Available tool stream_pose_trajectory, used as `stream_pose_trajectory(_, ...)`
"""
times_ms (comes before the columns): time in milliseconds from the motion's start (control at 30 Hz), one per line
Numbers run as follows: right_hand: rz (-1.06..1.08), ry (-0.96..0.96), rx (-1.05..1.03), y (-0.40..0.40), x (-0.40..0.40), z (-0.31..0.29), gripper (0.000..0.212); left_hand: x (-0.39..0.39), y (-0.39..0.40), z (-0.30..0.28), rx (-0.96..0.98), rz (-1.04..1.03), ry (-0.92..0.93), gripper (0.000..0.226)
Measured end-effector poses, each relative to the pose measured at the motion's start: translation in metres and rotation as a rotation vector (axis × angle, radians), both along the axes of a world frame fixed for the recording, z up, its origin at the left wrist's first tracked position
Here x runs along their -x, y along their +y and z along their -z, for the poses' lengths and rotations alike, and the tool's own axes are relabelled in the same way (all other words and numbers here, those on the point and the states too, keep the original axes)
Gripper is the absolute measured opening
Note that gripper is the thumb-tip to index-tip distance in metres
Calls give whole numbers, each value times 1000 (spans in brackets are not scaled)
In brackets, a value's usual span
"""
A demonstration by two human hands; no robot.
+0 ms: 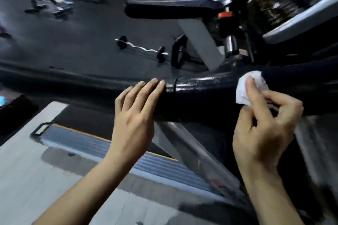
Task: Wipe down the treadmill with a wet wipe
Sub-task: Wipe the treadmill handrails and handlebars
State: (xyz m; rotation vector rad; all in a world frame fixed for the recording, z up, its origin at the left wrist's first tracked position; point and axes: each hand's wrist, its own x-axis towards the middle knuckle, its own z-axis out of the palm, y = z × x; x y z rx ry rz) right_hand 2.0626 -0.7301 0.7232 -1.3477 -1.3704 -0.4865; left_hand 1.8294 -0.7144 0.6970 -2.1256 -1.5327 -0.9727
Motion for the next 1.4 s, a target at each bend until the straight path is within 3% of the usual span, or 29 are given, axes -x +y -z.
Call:
stream_pose_trajectory(300, 274, 105, -48, 4, 38, 3, 49, 28, 11, -2, -19, 223, 25, 58)
stream_pose_trajectory(533, 176, 217, -63, 9, 70, 12, 38, 34, 20, 7, -57, 259, 79, 56)
stream_pose_trajectory(800, 199, 251, -95, 4, 114, 45, 39, 81, 38, 18, -80, 517, 246, 58)
stream_pose_trajectory(967, 436, 593, -73, -18, 161, 126, 50, 131, 37, 57, -129, 533, 277, 58)
stream_pose_trajectory(1100, 264, 654, -3, 22, 269, 156, 51, 178, 46, 88, -158, 546, 334, 64)
stream_pose_trajectory(1167, 305, 720, 5, 48, 296, 154, 51, 197, 54, 95, -173, 580, 383, 65)
stream_pose_trajectory(1300, 391, 818, -28, 54, 286, 171, 49, 213, 64, 97, -170, 633, 413, 60)
stream_pose_trajectory(1400, 636, 996, -112, 48, 230, 206, 37, 213, 66, 100, -175, 649, 420, 60)
